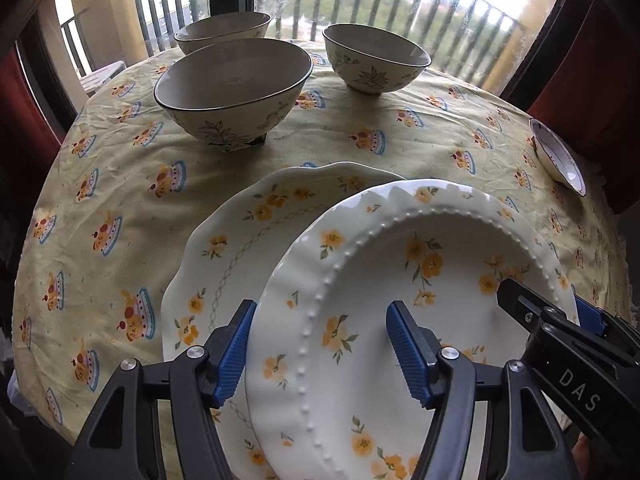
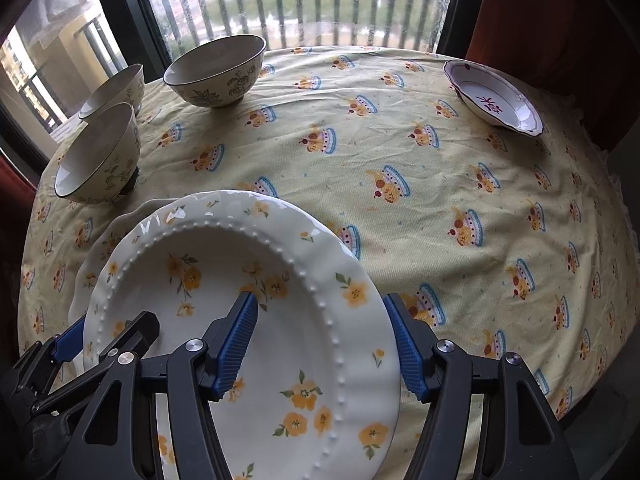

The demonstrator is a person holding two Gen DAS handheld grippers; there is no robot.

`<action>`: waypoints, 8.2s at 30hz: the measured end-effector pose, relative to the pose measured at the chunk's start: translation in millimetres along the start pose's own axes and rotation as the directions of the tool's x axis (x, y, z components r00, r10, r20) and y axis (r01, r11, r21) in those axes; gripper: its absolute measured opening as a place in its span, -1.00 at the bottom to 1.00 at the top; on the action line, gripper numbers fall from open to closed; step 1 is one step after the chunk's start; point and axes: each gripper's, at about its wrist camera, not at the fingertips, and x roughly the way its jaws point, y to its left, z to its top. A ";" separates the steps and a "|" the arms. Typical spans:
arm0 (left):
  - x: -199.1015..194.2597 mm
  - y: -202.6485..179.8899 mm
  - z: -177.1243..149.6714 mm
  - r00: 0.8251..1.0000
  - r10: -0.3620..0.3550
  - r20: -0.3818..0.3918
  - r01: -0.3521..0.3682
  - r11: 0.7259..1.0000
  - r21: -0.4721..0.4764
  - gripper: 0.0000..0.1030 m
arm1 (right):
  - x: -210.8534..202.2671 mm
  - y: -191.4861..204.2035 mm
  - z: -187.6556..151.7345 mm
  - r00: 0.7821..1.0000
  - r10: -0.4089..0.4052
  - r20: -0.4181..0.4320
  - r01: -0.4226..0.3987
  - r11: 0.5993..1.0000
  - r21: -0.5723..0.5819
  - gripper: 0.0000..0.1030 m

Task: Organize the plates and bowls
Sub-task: 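Lift the beaded-rim plate with both grippers and carry it over the scalloped plate, then lower the beaded-rim plate onto the scalloped plate with both grippers, then open both grippers and pull back from the stacked plates, then move both grippers to the red-rimmed plate and reach its rim, then close both grippers on the rim of the red-rimmed plate, then lift the red-rimmed plate with both grippers and carry it over the stacked plates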

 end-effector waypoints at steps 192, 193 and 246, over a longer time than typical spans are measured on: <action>161.2 -373.9 193.7 0.998 0.051 0.049 -0.061 0.970 0.237 0.05 | 142.3 -338.4 233.5 0.997 0.051 0.066 -0.062 0.981 0.184 0.19; 160.7 -373.1 192.8 0.998 0.052 0.045 -0.062 0.970 0.234 0.05 | 141.4 -338.1 233.2 0.997 0.047 0.060 -0.057 0.981 0.185 0.17; 79.6 -261.8 47.4 0.984 0.166 -0.069 -0.158 0.982 0.101 0.04 | 77.1 -235.1 81.1 0.988 0.048 -0.149 -0.067 0.990 -0.125 -0.14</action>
